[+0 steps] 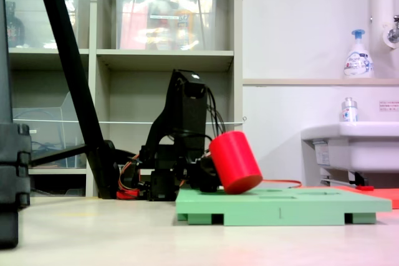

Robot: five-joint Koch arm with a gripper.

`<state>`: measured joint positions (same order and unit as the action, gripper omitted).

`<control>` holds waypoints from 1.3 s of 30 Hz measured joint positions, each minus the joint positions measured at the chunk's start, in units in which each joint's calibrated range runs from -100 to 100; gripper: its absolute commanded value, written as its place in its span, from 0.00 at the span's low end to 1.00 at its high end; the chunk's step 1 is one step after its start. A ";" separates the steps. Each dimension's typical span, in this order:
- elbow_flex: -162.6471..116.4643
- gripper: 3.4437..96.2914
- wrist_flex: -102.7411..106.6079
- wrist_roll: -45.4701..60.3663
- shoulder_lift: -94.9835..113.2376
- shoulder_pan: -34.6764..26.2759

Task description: Put the cylinder block into the corresponding hole

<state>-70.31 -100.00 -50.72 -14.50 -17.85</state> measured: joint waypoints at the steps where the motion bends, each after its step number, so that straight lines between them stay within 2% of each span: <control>1: -0.10 0.46 0.00 -0.05 0.00 0.00; 15: -8.62 0.46 0.00 -1.03 5.75 0.34; 24: -9.70 0.73 0.00 -1.42 9.44 0.63; 34: -6.37 0.74 0.29 -1.61 16.14 3.71; 39: -4.51 0.73 2.06 -1.61 28.32 4.59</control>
<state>-74.82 -97.94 -52.33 13.82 -13.26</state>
